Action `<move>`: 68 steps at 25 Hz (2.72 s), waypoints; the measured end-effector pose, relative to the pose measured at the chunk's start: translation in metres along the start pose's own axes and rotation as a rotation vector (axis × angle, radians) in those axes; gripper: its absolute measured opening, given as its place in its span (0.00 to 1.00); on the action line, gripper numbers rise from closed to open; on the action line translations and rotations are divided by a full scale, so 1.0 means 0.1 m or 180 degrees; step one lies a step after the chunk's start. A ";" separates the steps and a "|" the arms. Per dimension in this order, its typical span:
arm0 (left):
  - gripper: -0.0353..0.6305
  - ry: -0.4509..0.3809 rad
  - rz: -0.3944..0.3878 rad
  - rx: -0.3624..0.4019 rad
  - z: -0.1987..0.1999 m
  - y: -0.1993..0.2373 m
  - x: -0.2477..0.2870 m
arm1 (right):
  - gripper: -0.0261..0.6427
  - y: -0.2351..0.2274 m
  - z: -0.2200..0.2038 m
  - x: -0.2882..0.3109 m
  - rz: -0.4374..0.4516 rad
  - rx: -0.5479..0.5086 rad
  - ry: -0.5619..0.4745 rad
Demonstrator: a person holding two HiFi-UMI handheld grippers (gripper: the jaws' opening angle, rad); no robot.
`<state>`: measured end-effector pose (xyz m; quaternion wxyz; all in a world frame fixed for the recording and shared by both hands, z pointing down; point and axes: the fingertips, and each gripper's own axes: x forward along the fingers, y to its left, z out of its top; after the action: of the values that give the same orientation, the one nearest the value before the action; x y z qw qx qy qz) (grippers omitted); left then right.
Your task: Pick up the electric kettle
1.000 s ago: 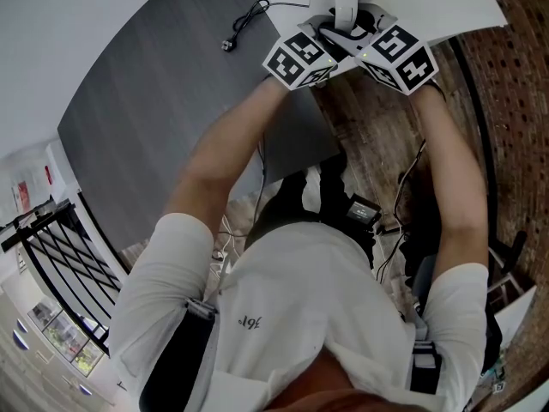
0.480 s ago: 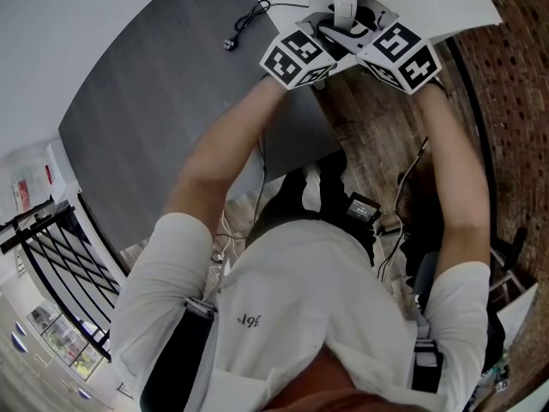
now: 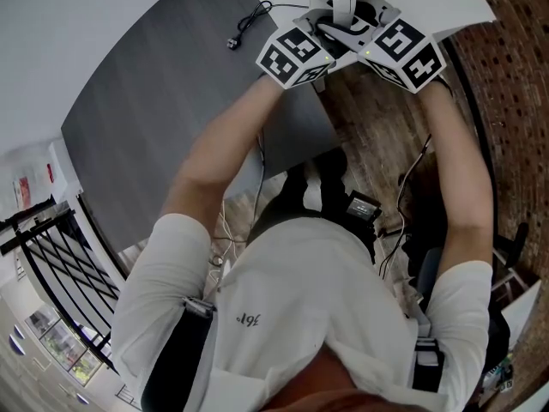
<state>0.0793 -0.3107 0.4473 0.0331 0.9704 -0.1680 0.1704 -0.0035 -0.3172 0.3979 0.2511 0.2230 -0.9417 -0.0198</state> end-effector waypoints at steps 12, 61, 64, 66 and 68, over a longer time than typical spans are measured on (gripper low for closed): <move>0.21 -0.0052 0.0022 0.0099 0.38 -0.29 -0.23 | 0.29 0.21 0.36 -0.35 -0.0044 -0.0177 -0.0089; 0.21 -0.0112 0.0036 0.0348 1.16 -1.04 -0.87 | 0.29 0.87 1.21 -1.11 -0.0159 -0.0545 -0.0374; 0.21 -0.0107 0.0012 0.0337 1.16 -1.10 -0.89 | 0.29 0.92 1.20 -1.14 -0.0157 -0.0527 -0.0385; 0.21 -0.0101 0.0004 0.0332 1.16 -1.13 -0.90 | 0.29 0.95 1.20 -1.15 -0.0153 -0.0516 -0.0385; 0.21 -0.0100 -0.0004 0.0330 1.15 -1.17 -0.91 | 0.29 0.98 1.20 -1.17 -0.0154 -0.0509 -0.0386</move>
<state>0.0746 -0.1858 0.3068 -0.0197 0.9734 -0.1589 0.1636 -0.0111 -0.1876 0.2532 0.2101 0.2233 -0.9449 -0.1144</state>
